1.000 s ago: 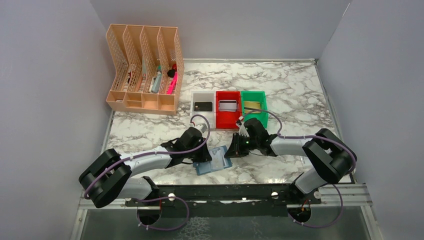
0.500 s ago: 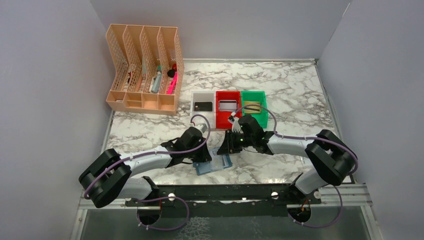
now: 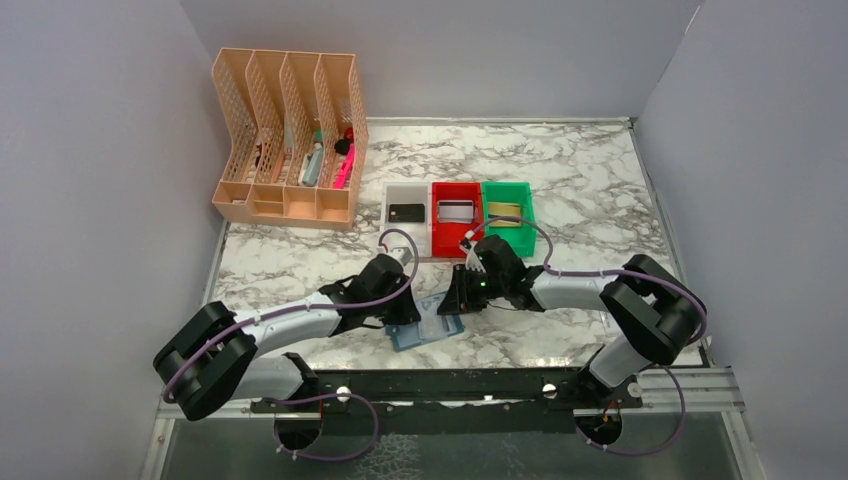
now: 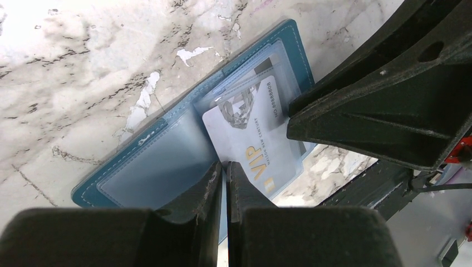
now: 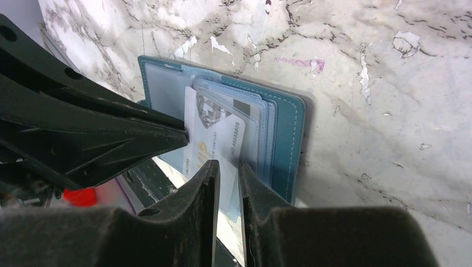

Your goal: Take the credit cards out of the card holder

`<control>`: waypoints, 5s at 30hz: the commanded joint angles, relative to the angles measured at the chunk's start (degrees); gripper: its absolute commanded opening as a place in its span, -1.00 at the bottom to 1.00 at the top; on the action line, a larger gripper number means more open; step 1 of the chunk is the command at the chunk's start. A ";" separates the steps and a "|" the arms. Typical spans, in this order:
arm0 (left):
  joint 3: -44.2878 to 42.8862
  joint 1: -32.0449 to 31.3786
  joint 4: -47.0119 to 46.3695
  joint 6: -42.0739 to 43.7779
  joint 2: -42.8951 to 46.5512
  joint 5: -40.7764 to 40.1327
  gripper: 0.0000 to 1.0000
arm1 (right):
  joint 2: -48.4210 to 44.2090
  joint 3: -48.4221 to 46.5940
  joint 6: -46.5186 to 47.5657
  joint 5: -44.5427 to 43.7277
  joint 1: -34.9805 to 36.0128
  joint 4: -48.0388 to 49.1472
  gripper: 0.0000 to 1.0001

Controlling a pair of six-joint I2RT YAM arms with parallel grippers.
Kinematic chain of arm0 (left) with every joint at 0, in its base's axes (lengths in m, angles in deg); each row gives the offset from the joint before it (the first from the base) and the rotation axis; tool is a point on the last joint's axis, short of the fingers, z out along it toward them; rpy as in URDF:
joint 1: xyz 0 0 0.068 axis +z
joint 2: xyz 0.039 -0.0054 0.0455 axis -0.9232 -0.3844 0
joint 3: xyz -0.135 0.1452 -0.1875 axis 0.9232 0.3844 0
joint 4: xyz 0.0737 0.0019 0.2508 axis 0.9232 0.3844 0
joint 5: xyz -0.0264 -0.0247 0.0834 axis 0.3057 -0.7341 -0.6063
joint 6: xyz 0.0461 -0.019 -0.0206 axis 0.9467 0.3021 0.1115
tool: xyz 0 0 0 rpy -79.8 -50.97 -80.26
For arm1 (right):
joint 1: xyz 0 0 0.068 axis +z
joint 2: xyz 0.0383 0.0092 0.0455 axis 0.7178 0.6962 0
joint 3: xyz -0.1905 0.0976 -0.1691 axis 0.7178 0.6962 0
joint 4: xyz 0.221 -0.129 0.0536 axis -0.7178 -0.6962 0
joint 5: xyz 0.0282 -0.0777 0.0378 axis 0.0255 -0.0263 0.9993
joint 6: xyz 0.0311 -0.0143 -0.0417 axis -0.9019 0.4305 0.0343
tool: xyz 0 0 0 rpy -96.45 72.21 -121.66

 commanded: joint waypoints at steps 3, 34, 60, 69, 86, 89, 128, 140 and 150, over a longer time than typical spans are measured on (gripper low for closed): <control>-0.28 -0.36 1.72 0.22 2.71 -2.55 -0.77 | 1.74 0.56 0.20 -7.00 0.11 -4.76 -0.51; 9.33 -0.32 -10.52 -8.47 1.42 -0.64 -0.53 | 2.42 1.79 -3.15 -4.80 0.11 -1.44 -0.50; 7.26 -0.22 -1.48 -5.81 9.48 -4.61 -0.80 | -2.64 -5.60 6.95 -6.94 0.11 -12.31 -0.43; 5.92 -0.28 -1.00 -4.82 9.23 -4.47 -0.71 | -2.83 -3.05 6.18 5.52 0.41 -0.33 -0.09; 7.33 -0.21 -5.59 -6.67 7.47 -1.06 -0.42 | 7.45 -2.95 2.72 4.48 1.33 -1.72 -0.21; 8.88 -0.04 -8.10 -8.41 6.45 -0.20 -0.34 | 7.25 -0.42 1.05 2.95 1.34 -0.13 -0.27; 6.99 0.62 -5.66 -6.42 9.31 -1.25 -0.79 | 3.97 0.27 -1.83 0.91 1.34 1.19 -0.31; 4.73 0.62 -6.62 -5.12 6.01 1.09 -0.79 | 4.55 1.08 -2.30 -1.01 1.32 1.27 -0.38; 2.95 0.60 0.14 -3.11 9.17 -3.71 -1.00 | 4.00 0.89 -2.57 -1.84 1.34 0.78 -0.38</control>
